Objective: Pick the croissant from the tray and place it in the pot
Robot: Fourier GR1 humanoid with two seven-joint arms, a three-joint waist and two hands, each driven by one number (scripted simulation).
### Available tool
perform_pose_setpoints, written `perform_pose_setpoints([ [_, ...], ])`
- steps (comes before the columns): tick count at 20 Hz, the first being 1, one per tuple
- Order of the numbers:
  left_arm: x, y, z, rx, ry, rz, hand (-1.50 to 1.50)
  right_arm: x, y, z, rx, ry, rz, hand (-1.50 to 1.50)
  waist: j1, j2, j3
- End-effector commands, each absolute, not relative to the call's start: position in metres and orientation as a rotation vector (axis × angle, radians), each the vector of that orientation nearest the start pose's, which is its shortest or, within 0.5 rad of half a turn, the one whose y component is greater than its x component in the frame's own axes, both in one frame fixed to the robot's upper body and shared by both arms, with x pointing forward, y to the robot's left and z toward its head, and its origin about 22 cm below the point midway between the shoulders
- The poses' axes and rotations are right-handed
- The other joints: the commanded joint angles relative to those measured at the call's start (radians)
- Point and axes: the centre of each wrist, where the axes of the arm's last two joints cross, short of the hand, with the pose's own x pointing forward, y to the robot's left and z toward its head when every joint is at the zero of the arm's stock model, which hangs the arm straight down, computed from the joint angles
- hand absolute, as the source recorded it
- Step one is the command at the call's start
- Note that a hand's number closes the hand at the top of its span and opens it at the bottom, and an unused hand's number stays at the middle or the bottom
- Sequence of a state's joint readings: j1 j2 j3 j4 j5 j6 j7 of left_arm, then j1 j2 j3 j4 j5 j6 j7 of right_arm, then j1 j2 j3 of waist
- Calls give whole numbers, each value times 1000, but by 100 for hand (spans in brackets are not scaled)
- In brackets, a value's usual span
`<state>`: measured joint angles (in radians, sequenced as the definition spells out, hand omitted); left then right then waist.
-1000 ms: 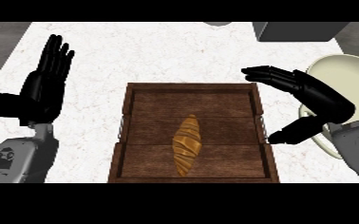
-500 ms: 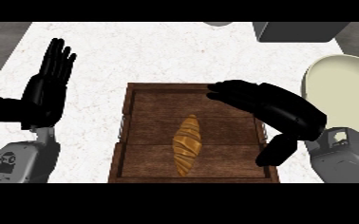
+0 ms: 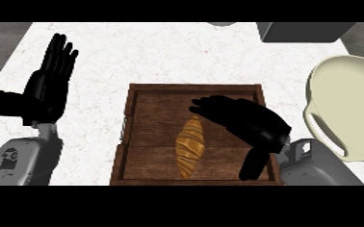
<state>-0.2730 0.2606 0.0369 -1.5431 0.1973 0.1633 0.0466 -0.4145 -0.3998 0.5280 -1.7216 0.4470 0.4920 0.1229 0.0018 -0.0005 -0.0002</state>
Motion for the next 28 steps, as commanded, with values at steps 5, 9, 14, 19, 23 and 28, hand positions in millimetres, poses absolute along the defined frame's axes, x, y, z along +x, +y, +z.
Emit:
perform_pose_setpoints([
  [5, 299, 282, 86, 132, -1754, 56, 0, 262, -136, 72, -98, -1532, 1626, -150, 0, 0, 0],
  [9, 306, 266, 70, 119, -1764, 40, 0, 274, -130, 90, -83, -1591, 1632, -150, -1, 1, 0],
  [14, 304, 272, 92, 104, -1749, 57, 0, 256, -112, 68, -146, -1550, 1638, -150, -1, 0, 0],
  [19, 290, 255, 70, 95, -1755, 35, 0, 262, -108, 38, -240, -1482, 1645, -150, 2, 0, 0],
  [23, 310, 264, 66, 98, -1761, 48, 0, 282, -105, 37, -192, -1505, 1632, -150, -1, 2, 0],
  [28, 295, 262, 92, 114, -1753, 35, 0, 252, -88, 26, -185, -1505, 1648, -150, 1, -2, 1],
])
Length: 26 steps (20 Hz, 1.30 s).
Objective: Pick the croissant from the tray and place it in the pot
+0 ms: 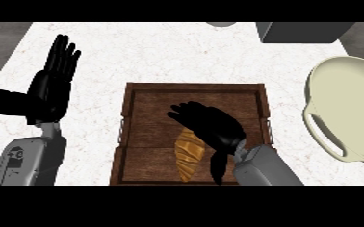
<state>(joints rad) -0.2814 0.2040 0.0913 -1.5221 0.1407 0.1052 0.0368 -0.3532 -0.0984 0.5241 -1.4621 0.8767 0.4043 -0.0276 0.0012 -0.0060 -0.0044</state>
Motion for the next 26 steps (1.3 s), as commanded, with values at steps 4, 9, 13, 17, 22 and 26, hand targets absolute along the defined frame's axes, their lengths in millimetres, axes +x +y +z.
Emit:
perform_pose_setpoints([
  [4, 308, 254, 93, 102, -1751, 57, 0, 278, -89, 13, -157, -1518, 1650, -150, 1, 6, 5],
  [9, 312, 278, 87, 90, -1750, 53, 0, 268, -51, 12, -70, -1576, 1783, 150, 5, 7, 4],
  [13, 302, 266, 91, 115, -1758, 43, 0, 266, -46, 12, -86, -1648, 1775, 150, 6, 6, 5],
  [17, 289, 265, 83, 98, -1750, 59, 0, 270, -53, -7, -114, -1675, 1801, 150, 6, 6, 5],
  [22, 310, 270, 81, 116, -1769, 46, 0, 250, -44, 14, -215, -1747, 1712, 150, -2, 6, 4],
  [26, 300, 271, 70, 89, -1755, 31, 0, 260, -62, 41, -350, -1820, 1629, 150, -5, 4, 4],
])
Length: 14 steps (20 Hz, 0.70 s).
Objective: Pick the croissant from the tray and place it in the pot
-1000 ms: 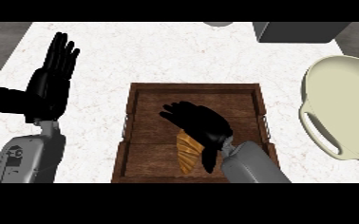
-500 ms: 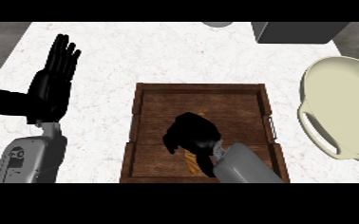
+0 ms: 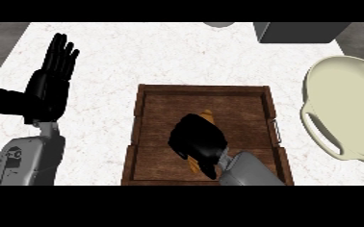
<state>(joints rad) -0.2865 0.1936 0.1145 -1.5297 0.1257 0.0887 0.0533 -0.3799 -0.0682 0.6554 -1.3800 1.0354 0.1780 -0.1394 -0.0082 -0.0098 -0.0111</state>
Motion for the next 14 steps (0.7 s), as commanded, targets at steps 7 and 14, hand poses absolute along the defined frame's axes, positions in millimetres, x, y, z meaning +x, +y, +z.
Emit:
perform_pose_setpoints([
  [7, 304, 267, 81, 97, -1773, 50, 0, 332, -109, 56, -938, -1340, 1006, 150, 10, 25, 8],
  [14, 306, 264, 79, 97, -1761, 33, 0, 372, -102, 116, -1426, -1140, 514, 150, 33, 16, 7],
])
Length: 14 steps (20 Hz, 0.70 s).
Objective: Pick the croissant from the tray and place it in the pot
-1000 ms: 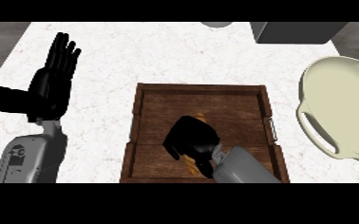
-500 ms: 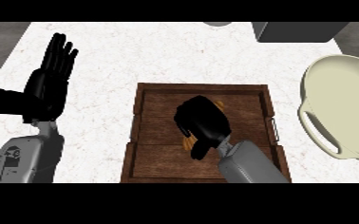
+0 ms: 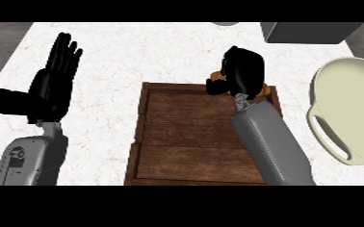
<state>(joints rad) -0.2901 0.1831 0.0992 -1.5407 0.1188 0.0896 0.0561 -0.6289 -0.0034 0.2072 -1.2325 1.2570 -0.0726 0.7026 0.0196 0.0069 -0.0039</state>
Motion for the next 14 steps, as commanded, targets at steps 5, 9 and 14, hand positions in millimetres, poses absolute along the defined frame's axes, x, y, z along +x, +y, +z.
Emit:
perform_pose_setpoints([
  [5, 307, 262, 81, 101, -1769, 37, 0, 385, -88, 144, -1666, -1103, 246, 150, 3, -4, 2],
  [9, 300, 261, 76, 115, -1751, 39, 0, 394, -113, 188, -1810, -1041, 136, 150, -17, -11, 3],
  [14, 296, 272, 77, 109, -1754, 50, 0, 387, -153, 179, -1849, -949, 69, 150, -24, -10, 4],
])
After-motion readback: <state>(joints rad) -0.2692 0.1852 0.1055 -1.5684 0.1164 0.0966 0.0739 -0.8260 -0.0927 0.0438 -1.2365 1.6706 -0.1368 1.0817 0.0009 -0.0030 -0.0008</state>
